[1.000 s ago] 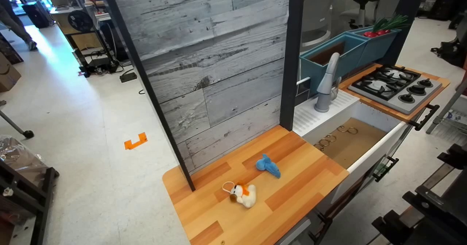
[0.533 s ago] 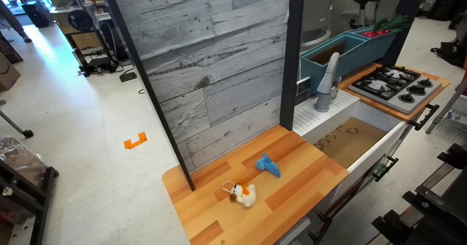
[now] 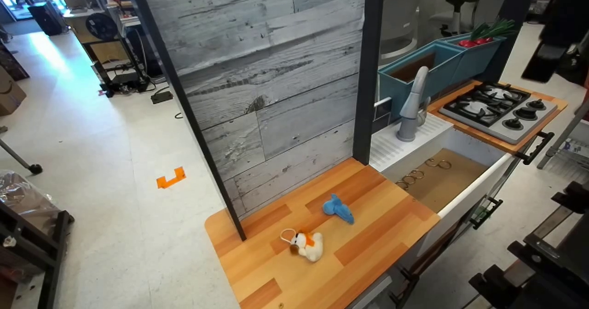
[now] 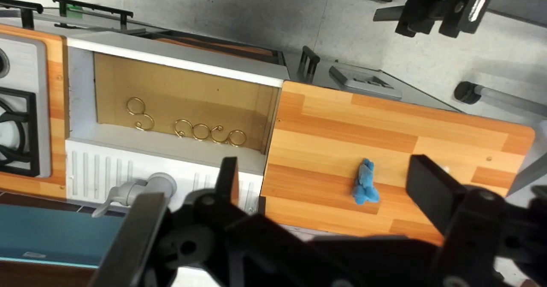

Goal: Move the blue object to the right

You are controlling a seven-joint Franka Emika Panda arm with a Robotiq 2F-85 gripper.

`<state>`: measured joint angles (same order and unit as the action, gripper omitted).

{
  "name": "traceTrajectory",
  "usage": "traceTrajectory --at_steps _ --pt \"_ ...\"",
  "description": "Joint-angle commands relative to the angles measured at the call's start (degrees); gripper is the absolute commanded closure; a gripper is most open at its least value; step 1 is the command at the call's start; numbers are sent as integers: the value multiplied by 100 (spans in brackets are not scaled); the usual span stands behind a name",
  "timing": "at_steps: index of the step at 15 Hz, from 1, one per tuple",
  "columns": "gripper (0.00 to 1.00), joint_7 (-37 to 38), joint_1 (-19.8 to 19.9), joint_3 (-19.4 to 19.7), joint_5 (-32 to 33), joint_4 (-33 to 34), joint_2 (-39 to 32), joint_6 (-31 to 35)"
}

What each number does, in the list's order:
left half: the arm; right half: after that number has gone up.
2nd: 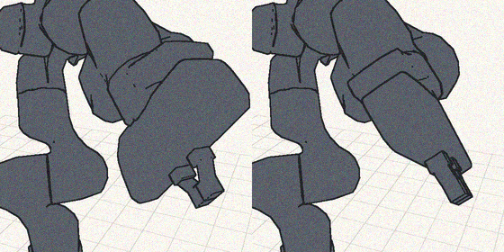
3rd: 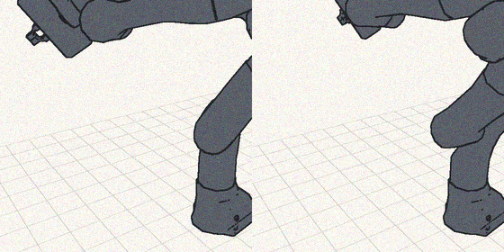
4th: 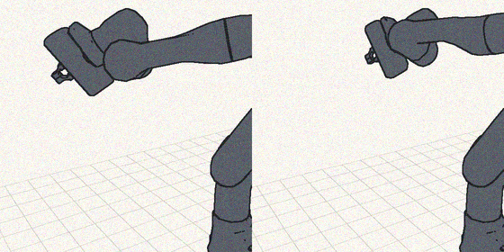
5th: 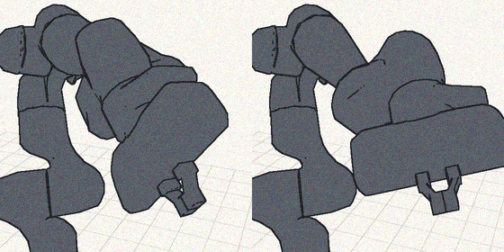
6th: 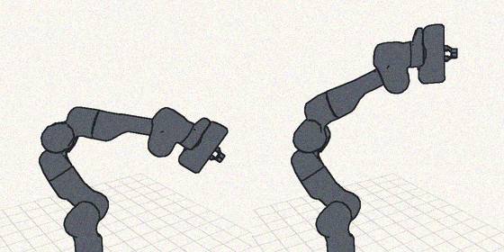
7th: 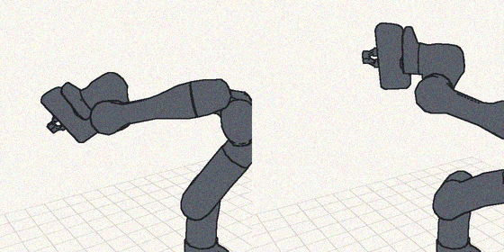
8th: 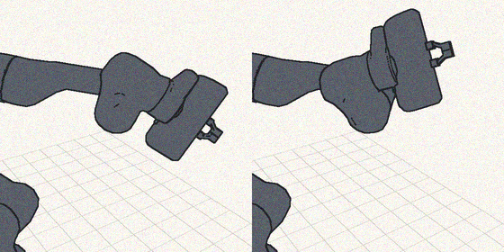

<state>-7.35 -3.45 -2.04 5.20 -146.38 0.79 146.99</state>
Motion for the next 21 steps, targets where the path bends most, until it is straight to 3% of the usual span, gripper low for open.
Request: traceTrajectory --at_steps 1,4,7,10,15,21 --pt "0 842 -77 -91 738 474 -1158 574" --pt "0 1113 -304 -7 1060 948 -2011 835" --pt "0 845 -339 -139 702 1551 -2761 882" --pt "0 1011 -578 -86 738 2149 -3403 879" --pt "0 926 -790 -146 688 2761 -4081 824" --pt "0 1122 -1199 45 764 3358 -4764 717"
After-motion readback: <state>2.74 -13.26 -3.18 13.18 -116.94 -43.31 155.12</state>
